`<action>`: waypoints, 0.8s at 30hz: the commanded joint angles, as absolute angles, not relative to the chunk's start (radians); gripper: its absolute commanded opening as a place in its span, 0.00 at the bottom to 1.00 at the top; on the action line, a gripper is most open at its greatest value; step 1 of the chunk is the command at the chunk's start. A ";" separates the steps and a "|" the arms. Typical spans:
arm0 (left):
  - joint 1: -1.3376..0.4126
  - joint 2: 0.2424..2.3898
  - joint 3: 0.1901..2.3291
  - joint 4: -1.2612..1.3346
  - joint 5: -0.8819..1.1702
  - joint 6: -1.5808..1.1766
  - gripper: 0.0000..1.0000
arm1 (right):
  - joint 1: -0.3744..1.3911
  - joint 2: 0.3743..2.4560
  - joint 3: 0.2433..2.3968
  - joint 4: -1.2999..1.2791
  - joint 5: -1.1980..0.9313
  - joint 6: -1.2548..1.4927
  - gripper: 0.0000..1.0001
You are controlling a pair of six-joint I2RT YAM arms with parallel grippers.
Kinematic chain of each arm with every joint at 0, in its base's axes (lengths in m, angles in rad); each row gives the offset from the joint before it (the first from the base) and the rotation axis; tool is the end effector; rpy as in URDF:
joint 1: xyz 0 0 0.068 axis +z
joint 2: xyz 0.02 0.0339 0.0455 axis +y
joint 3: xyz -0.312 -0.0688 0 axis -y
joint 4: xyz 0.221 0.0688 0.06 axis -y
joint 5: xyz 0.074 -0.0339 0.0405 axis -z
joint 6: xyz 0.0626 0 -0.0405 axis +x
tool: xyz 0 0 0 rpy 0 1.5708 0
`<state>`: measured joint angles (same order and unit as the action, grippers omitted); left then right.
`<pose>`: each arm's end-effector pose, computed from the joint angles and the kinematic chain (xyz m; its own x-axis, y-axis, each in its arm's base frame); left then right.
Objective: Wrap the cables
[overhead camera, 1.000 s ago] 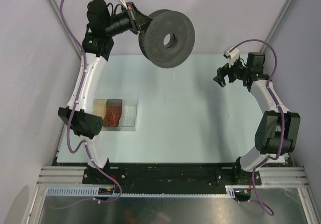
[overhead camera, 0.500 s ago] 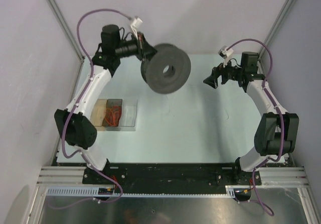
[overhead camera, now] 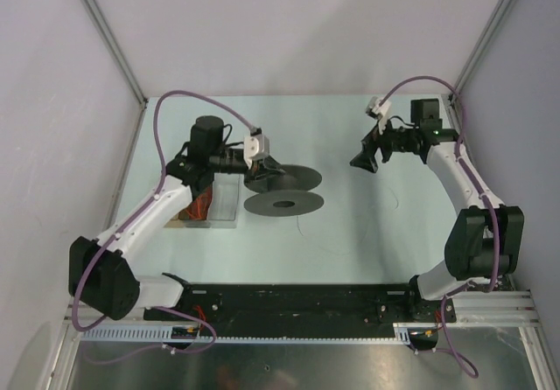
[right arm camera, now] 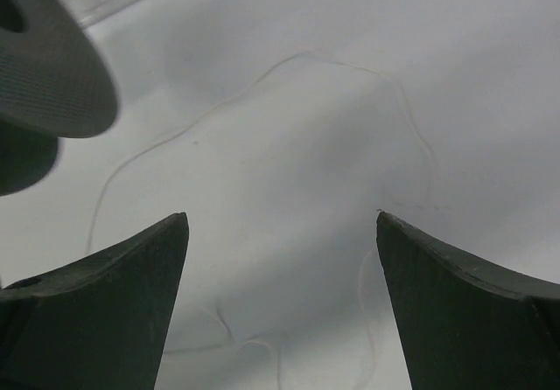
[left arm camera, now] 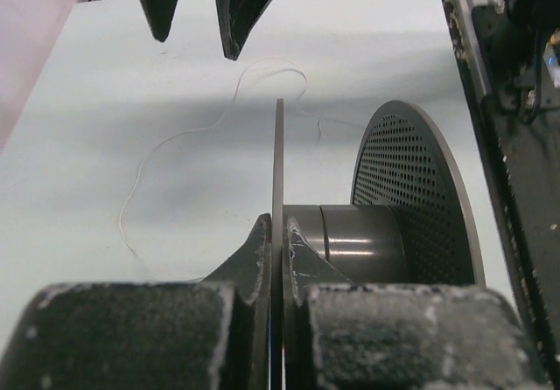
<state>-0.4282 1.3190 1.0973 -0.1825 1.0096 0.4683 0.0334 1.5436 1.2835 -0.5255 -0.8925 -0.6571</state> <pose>0.2234 -0.1602 0.3834 0.1001 0.2184 -0.9707 0.9906 0.0699 0.1179 0.3188 0.0594 0.3464 -0.2108 -0.3905 -0.8961 -0.8840 0.4676 0.0042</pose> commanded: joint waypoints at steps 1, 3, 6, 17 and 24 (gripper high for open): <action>-0.443 1.250 1.032 -0.095 1.058 0.705 0.00 | 0.112 1.487 1.319 -0.635 -0.938 -0.734 0.92; -0.441 1.259 1.021 -0.092 1.030 0.693 0.00 | 0.136 1.493 1.318 -0.650 -0.913 -0.729 0.91; -0.411 1.286 1.018 -0.092 0.991 0.668 0.00 | 0.137 1.512 1.318 -0.675 -0.870 -0.719 0.85; -0.383 1.385 1.055 -0.102 0.793 0.525 0.00 | 0.116 1.611 1.282 -0.997 -0.606 -0.935 0.62; -0.361 1.399 1.104 -0.102 0.717 0.400 0.00 | 0.205 1.640 1.128 -0.899 -0.422 -0.820 0.46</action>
